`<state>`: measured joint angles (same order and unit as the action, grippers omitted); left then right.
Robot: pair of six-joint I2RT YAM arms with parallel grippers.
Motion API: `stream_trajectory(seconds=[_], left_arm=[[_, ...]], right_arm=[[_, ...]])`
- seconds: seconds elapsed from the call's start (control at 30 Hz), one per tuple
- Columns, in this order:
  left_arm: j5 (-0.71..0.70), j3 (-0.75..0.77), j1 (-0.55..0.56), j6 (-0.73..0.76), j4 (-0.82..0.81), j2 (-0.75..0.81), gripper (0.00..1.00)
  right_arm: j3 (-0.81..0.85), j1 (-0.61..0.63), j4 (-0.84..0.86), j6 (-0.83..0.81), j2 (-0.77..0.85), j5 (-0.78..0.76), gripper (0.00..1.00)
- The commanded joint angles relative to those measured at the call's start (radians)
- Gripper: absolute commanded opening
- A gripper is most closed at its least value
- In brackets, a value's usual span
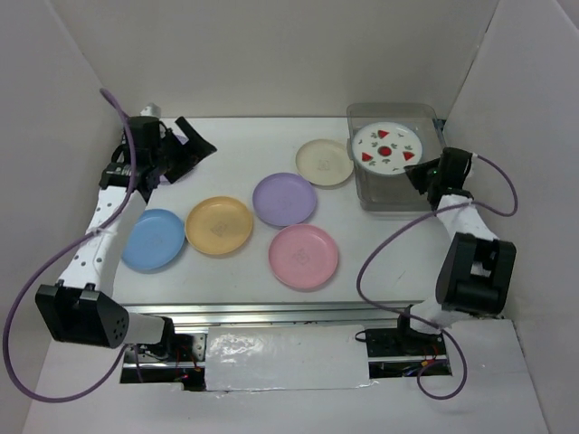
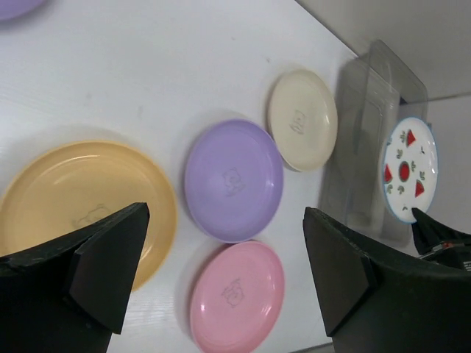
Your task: Place the plates into the plastic bin on the countertop
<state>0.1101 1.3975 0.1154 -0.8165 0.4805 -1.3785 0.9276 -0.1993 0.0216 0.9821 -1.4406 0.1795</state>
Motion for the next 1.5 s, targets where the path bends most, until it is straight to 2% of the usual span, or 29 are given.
stream_trajectory(seconds=[0.0, 0.13, 0.23, 0.33, 0.37, 0.4, 0.5, 0.53, 0.6, 0.67, 0.73, 0.77, 0.8, 0.83, 1.0, 1.1, 1.2, 1.3, 1.33, 1.4, 1.47], left_arm=[[-0.023, -0.028, -0.059, 0.074, 0.041, 0.079, 0.99], [0.000, -0.069, -0.089, 0.137, 0.050, 0.090, 0.99], [0.016, -0.094, -0.109, 0.152, 0.059, 0.085, 0.99], [0.028, -0.124, -0.114, 0.149, 0.041, 0.091, 0.99], [0.030, -0.138, -0.144, 0.148, 0.033, 0.094, 0.99], [0.036, -0.141, -0.151, 0.146, 0.029, 0.093, 0.99], [0.059, -0.150, -0.169, 0.143, 0.026, 0.079, 0.99], [0.060, -0.150, -0.175, 0.146, 0.029, 0.070, 0.99], [0.048, -0.150, -0.183, 0.145, 0.033, 0.065, 0.99], [0.042, -0.150, -0.203, 0.140, 0.038, 0.055, 0.99], [0.040, -0.150, -0.221, 0.129, 0.046, 0.050, 0.99], [0.048, -0.155, -0.238, 0.126, 0.049, 0.047, 0.99], [0.048, -0.160, -0.250, 0.125, 0.049, 0.045, 0.99], [0.048, -0.173, -0.275, 0.113, 0.046, 0.045, 0.99], [0.020, -0.173, -0.362, 0.039, 0.014, 0.015, 0.99], [-0.015, -0.114, -0.396, 0.005, -0.025, -0.057, 0.99], [-0.017, -0.042, -0.434, -0.039, -0.069, -0.184, 0.99], [-0.026, 0.102, -0.453, -0.058, -0.062, -0.373, 0.99], [-0.017, 0.212, -0.459, -0.053, -0.002, -0.481, 0.99], [0.020, 0.352, -0.467, -0.044, 0.024, -0.624, 0.99], [0.010, 0.420, -0.467, -0.039, 0.029, -0.697, 0.99]], right_arm=[[0.143, -0.066, 0.104, 0.075, -0.140, 0.028, 0.00], [0.233, -0.101, 0.141, 0.072, -0.283, 0.095, 0.00], [0.352, -0.098, 0.107, 0.049, -0.368, 0.078, 0.00], [0.379, -0.101, 0.110, 0.072, -0.408, 0.063, 0.00], [0.398, -0.098, 0.110, 0.073, -0.415, 0.043, 0.01], [0.408, -0.095, 0.106, 0.076, -0.434, 0.031, 0.07], [0.461, -0.083, 0.080, 0.076, -0.477, 0.003, 0.07], [0.479, -0.080, 0.072, 0.078, -0.494, -0.008, 0.14], [0.479, -0.077, 0.081, 0.087, -0.498, -0.015, 0.40], [0.475, -0.069, 0.083, 0.089, -0.494, -0.035, 0.58], [0.481, -0.060, 0.075, 0.076, -0.489, -0.051, 0.66], [0.491, -0.057, 0.058, 0.070, -0.485, -0.058, 0.76], [0.496, -0.048, 0.052, 0.061, -0.480, -0.069, 0.81], [0.493, -0.045, 0.052, 0.059, -0.474, -0.068, 1.00], [0.461, -0.002, 0.087, 0.021, -0.338, -0.058, 1.00], [0.520, 0.043, -0.014, -0.055, -0.265, -0.068, 1.00], [0.539, 0.124, -0.104, -0.135, -0.167, -0.009, 1.00], [0.432, 0.225, -0.085, -0.186, -0.029, 0.078, 1.00], [0.342, 0.265, -0.036, -0.191, 0.045, 0.109, 1.00], [0.213, 0.314, 0.050, -0.189, 0.133, 0.214, 1.00], [0.130, 0.342, 0.115, -0.177, 0.183, 0.347, 1.00]])
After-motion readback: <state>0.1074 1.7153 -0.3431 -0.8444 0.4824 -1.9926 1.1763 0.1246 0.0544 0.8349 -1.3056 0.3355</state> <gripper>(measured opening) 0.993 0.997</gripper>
